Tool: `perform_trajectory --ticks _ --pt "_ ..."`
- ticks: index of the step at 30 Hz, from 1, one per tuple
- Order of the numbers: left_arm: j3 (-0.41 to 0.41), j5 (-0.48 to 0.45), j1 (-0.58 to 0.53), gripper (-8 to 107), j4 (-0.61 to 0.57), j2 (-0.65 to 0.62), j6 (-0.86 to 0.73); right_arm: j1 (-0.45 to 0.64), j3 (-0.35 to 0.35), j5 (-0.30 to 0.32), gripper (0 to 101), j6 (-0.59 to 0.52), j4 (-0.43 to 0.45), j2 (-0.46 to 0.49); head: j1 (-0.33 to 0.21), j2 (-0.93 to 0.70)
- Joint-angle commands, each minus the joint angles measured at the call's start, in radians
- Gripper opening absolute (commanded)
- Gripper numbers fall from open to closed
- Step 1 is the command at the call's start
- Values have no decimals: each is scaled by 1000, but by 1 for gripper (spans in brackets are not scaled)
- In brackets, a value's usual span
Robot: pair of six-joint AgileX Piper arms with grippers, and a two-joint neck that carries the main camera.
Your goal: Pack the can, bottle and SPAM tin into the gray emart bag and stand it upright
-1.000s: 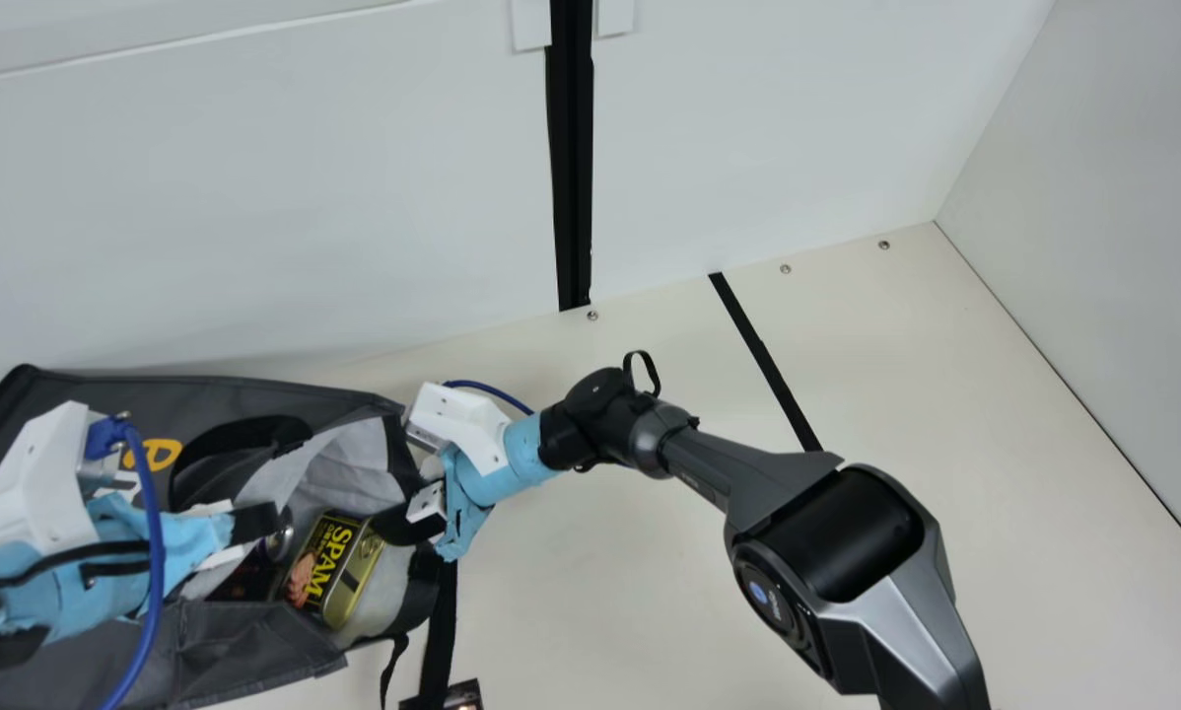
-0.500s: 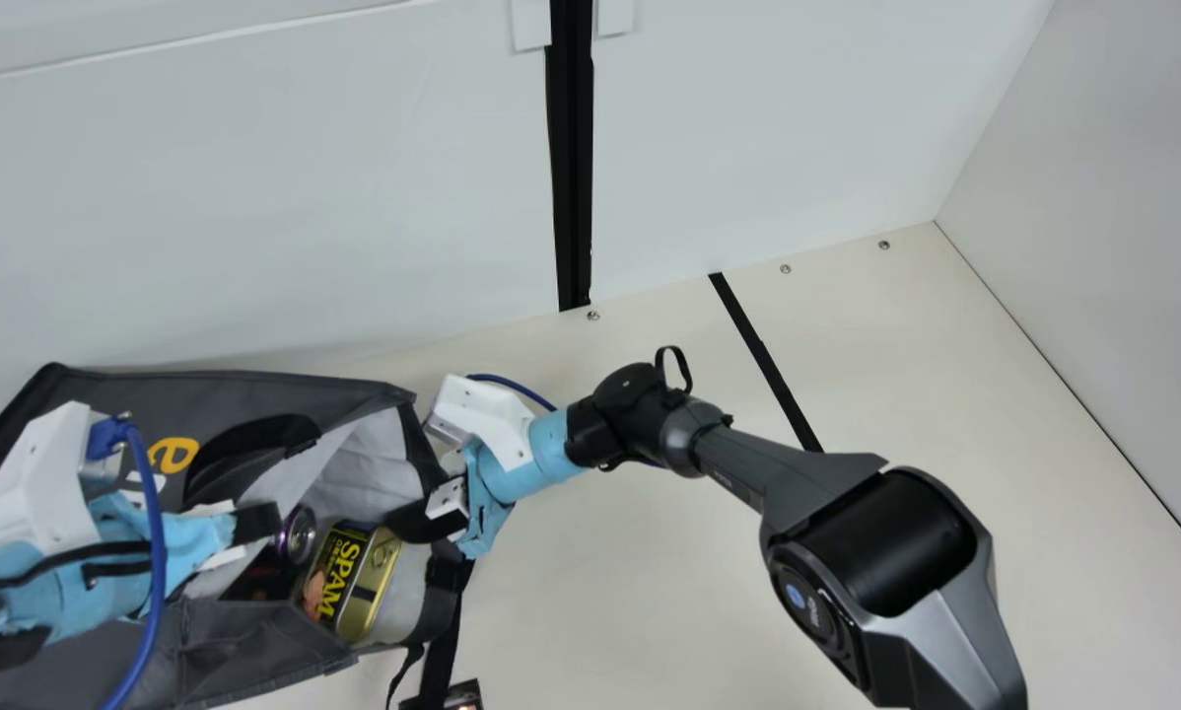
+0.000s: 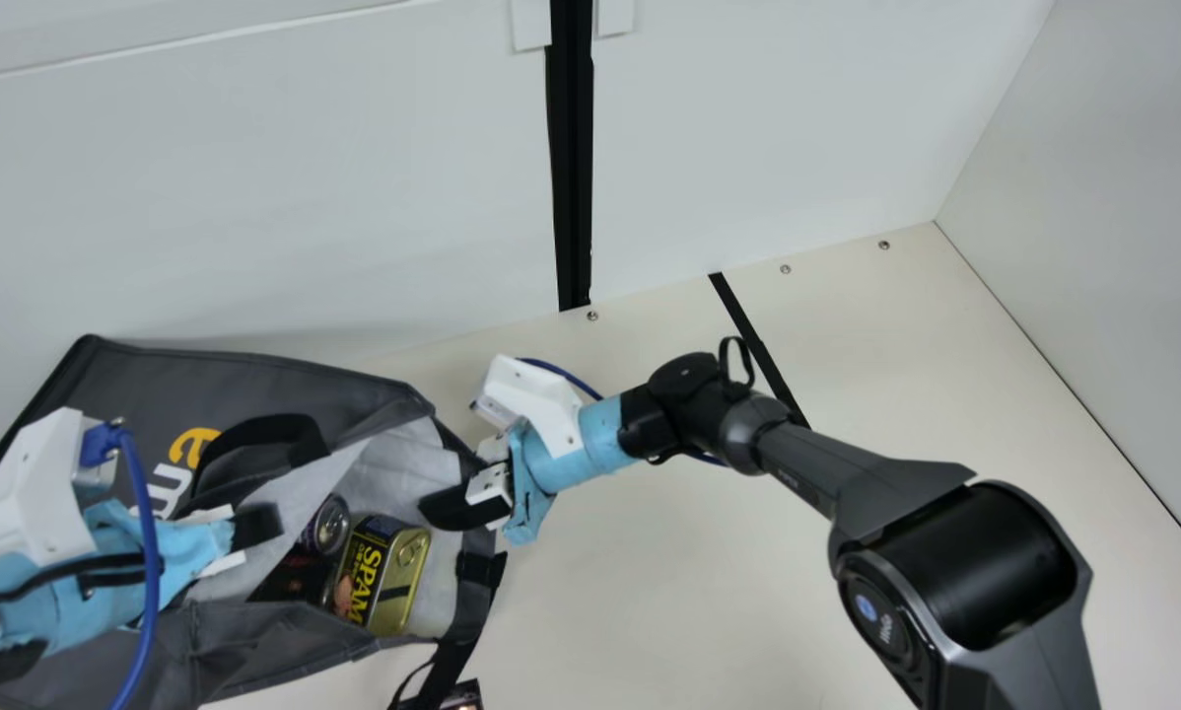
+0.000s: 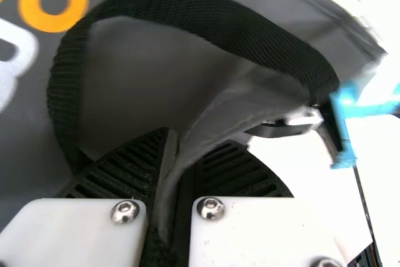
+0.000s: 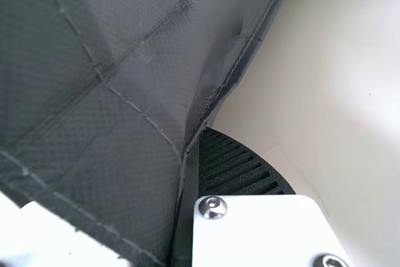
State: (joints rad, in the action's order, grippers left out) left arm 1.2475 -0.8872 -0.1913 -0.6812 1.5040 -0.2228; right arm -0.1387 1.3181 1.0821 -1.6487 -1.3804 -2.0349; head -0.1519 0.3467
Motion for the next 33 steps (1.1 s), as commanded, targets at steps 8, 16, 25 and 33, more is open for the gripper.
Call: perform_trajectory --ticks 8,16,25,33 --pt "49 25 -28 -8 5 4 33 73 -69 91 0 38 -9 100 -23 2" --pt "110 41 -60 -8 34 -1 75 90 -121 138 0 96 -61 197 -23 2" --pt "155 63 -102 -8 86 -30 136 68 -165 138 0 185 -137 327 -23 2" --pt "194 49 -129 -8 136 -73 177 80 -186 138 0 280 -178 450 -23 2"
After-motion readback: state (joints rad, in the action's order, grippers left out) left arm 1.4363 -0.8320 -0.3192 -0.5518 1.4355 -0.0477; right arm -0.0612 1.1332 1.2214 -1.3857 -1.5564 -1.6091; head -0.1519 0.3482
